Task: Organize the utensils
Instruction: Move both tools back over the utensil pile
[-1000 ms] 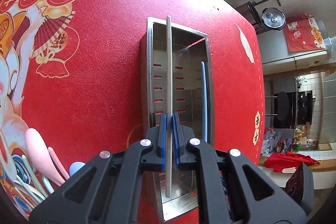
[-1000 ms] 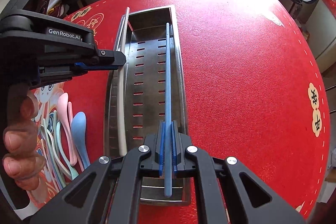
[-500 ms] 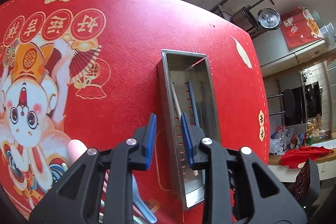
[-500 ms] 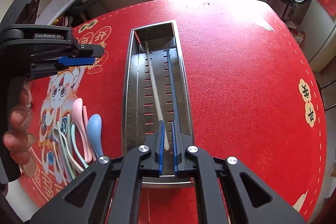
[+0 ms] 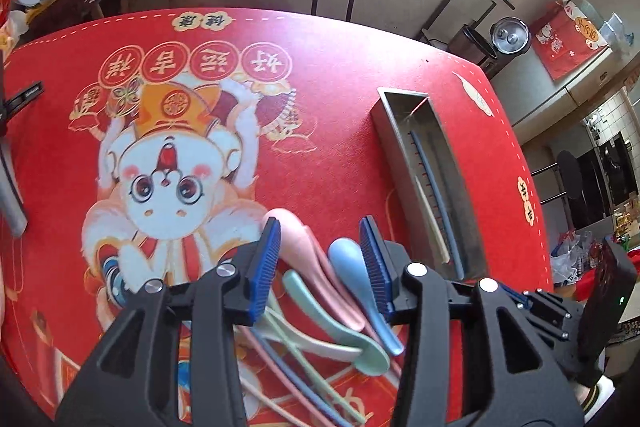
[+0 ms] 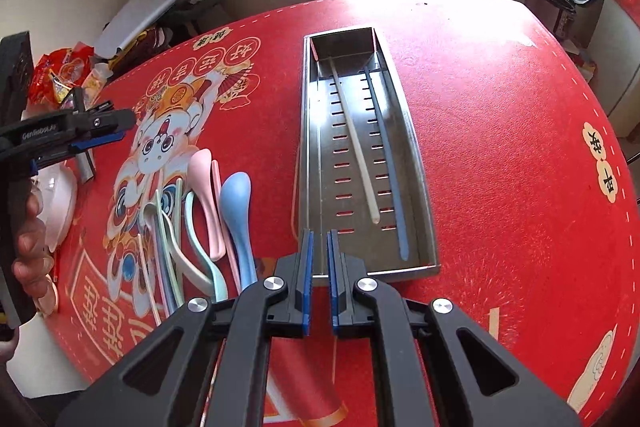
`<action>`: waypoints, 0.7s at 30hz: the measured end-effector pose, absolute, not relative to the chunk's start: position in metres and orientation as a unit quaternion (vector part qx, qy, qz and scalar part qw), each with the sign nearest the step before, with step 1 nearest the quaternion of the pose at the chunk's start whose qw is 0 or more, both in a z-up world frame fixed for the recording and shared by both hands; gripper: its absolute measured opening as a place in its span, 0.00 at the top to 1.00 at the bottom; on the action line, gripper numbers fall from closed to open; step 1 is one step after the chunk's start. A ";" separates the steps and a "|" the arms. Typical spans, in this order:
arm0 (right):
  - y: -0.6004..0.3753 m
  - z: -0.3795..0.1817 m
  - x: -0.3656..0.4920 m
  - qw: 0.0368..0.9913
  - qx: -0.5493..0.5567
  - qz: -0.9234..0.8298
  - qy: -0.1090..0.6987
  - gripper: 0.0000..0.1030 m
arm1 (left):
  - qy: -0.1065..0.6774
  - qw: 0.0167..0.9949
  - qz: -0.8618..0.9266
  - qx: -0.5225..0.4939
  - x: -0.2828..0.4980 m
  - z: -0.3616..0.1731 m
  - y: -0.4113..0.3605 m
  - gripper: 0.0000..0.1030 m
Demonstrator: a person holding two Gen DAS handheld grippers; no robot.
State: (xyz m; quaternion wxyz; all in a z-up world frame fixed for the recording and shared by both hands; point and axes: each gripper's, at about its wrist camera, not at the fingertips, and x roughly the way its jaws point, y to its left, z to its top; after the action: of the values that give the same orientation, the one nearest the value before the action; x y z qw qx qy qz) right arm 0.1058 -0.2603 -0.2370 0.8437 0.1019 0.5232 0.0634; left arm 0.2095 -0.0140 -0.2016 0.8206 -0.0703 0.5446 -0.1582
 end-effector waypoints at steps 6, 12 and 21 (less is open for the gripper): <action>-0.248 -0.249 0.088 0.837 0.105 0.072 0.532 0.93 | 0.556 0.819 -0.126 -0.069 0.162 -0.222 0.034 0.58; -0.238 -0.257 0.076 0.831 0.107 0.085 0.539 0.93 | 0.581 0.803 -0.097 -0.093 0.124 -0.257 0.064 0.58; -0.216 -0.255 0.072 0.832 0.082 0.116 0.536 0.89 | 0.606 0.784 -0.083 -0.108 0.101 -0.293 0.064 0.60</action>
State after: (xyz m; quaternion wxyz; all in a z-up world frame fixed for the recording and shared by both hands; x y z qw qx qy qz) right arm 0.0717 -0.2162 -0.2549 0.8325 0.0824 0.5356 0.1156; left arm 0.1009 0.0637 -0.2935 0.7840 -0.1082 0.6056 -0.0830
